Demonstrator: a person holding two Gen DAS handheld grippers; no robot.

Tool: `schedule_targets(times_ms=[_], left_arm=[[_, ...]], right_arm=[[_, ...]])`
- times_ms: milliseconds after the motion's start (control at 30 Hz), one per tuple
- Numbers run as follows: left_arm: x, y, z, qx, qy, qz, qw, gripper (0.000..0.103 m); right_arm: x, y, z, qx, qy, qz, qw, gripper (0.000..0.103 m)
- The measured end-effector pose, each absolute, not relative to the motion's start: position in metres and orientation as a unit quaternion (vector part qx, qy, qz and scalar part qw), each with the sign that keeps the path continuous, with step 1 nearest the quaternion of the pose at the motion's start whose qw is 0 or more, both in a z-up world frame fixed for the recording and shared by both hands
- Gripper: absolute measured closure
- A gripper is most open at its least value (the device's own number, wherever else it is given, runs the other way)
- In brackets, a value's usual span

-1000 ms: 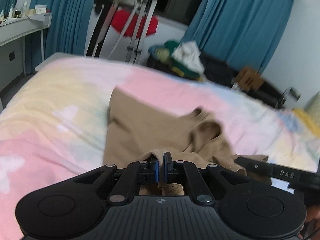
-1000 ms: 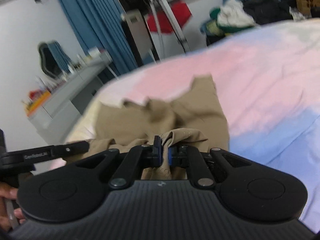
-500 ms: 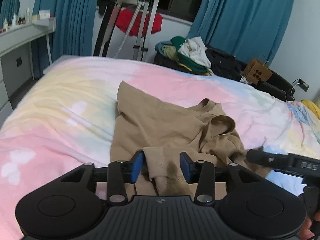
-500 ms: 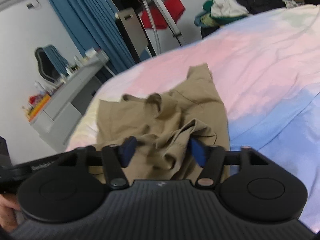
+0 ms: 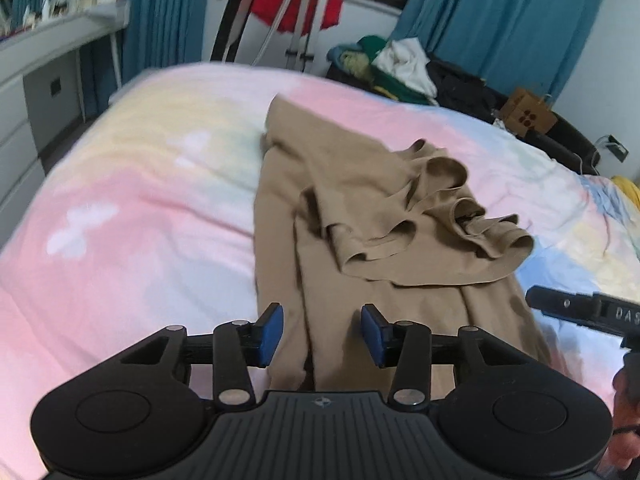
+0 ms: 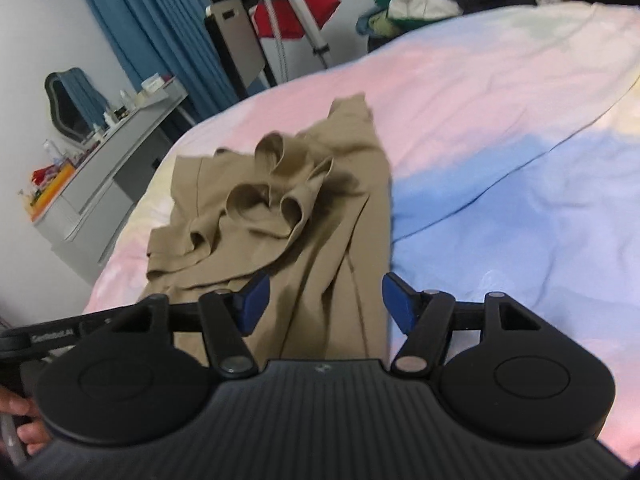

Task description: Fold clothes

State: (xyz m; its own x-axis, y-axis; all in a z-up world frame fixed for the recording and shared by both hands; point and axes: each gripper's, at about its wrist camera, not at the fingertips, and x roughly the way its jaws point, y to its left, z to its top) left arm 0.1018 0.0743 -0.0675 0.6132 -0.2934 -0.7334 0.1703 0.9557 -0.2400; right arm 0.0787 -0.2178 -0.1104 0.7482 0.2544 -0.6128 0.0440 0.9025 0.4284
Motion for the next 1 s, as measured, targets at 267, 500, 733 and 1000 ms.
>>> schedule_targets(times_ms=[267, 500, 733, 1000], left_arm=[[0.098, 0.071, -0.067, -0.083, 0.411, -0.159, 0.894, 0.07], [0.102, 0.069, -0.073, -0.084, 0.415, -0.162, 0.892, 0.089], [0.097, 0.081, -0.062, -0.105, 0.398, -0.153, 0.898, 0.099], [0.099, 0.072, -0.071, -0.07, 0.42, -0.128, 0.896, 0.099]], right_arm=[[0.087, -0.197, -0.121, 0.172, 0.361, 0.079, 0.913, 0.084], [0.083, -0.199, -0.115, 0.17, 0.347, 0.081, 0.919, 0.095], [0.076, -0.203, -0.108, 0.167, 0.331, 0.07, 0.926, 0.096], [0.082, -0.2, -0.117, 0.135, 0.36, 0.045, 0.922, 0.096]])
